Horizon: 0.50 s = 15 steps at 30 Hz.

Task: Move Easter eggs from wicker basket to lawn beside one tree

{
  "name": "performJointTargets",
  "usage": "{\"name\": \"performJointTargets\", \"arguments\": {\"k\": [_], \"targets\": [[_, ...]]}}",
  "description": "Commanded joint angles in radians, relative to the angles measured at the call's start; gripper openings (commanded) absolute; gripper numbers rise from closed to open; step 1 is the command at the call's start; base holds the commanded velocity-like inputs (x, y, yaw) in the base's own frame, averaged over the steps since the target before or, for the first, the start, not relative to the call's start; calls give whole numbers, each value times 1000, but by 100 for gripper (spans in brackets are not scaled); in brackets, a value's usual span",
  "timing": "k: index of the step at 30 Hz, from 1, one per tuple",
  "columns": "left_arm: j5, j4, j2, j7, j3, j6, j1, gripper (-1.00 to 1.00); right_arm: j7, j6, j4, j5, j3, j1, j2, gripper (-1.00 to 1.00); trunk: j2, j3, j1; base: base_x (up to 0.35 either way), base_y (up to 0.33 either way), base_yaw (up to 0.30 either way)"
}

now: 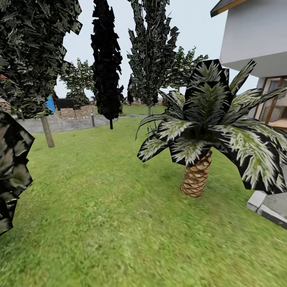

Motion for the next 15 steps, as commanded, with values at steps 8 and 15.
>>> {"name": "performJointTargets", "arguments": {"k": [8,15], "targets": [[0,0,0,-3,1,0,0,100,-1,7,4,17,4,-1,3,100,0,-1,1,337,0,89],[0,0,0,-3,1,0,0,100,-2,6,4,18,4,-1,3,100,0,-2,1,337,0,252]]}}
